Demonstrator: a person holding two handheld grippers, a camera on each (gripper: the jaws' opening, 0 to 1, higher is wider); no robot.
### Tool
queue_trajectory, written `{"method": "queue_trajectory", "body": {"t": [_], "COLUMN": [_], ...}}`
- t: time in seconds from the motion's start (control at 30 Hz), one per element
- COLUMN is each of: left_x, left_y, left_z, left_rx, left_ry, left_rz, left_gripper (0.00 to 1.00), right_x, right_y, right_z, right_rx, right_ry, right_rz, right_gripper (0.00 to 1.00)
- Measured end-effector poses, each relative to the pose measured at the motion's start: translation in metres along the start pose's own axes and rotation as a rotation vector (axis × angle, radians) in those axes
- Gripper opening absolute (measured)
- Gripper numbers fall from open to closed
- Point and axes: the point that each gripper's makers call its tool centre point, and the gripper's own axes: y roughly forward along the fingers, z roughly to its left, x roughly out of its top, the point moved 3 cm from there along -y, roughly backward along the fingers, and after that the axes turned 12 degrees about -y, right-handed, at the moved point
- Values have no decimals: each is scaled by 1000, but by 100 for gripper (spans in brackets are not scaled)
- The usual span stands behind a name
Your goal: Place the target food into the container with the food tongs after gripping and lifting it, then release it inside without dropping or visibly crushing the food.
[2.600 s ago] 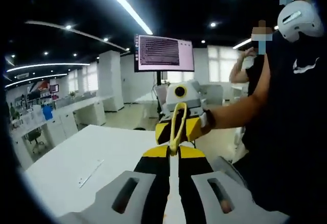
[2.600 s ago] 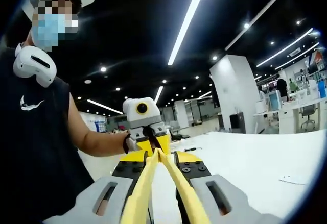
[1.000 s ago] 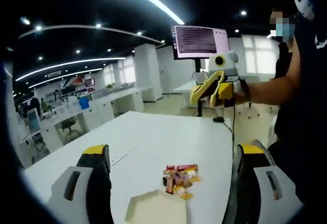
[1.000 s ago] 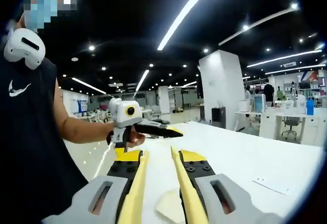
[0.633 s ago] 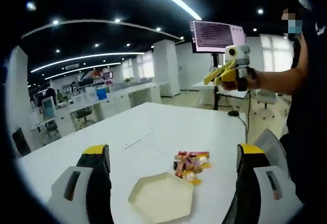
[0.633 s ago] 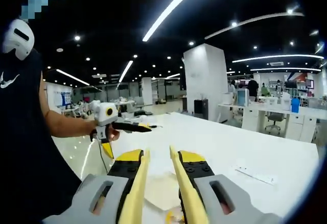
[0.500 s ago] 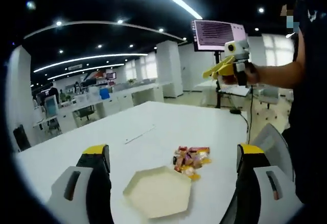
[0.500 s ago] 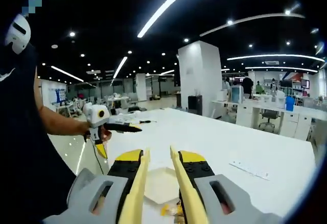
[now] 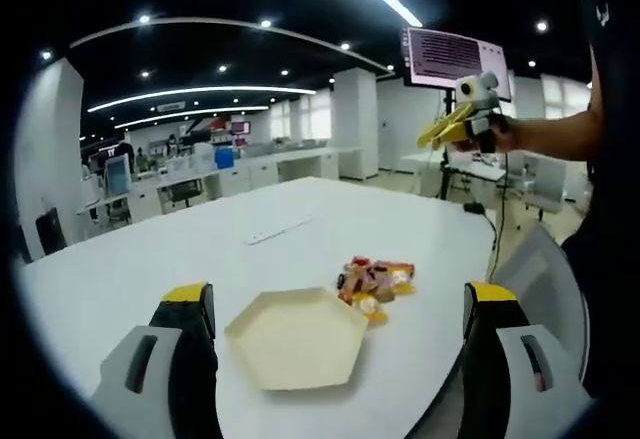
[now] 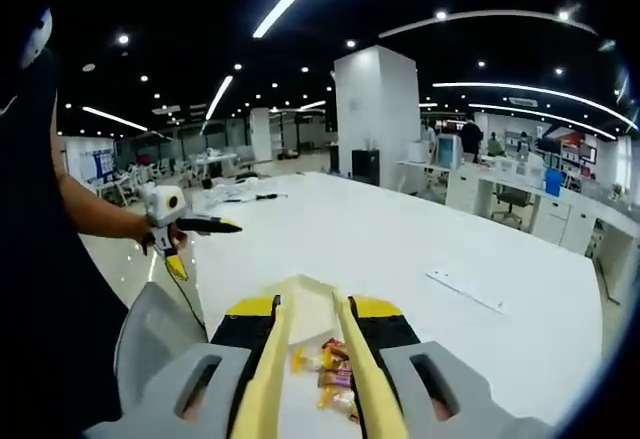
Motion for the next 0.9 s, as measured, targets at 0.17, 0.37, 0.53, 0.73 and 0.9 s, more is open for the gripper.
{"method": "queue_trajectory", "body": {"t": [0.17,0.37,0.53,0.73,0.9], "left_x": [-7,-18,-35,-61,-57], "left_y": [2,8,14,23,21], "left_z": [-8,-13,-11,-7,-12], "left_rx": [55,71,64,55,-39], "left_ry": [-35,-28,-24,-91,-27], "left_rz": [1,8,4,65,37], "left_gripper": [100,100,100,100,100], "right_x": [-21,-28,-34,-49,-54], "right_y": [-2,-4,-1,12,25], "right_z": [-16,-21,-16,-24,-28], "right_rx": [-73,-59,-41,-107,-137], "right_ry": [-16,-10,-34,-19,-19], "right_rz": [80,66,91,161,169], "right_gripper": [24,24,25,25,25]}}
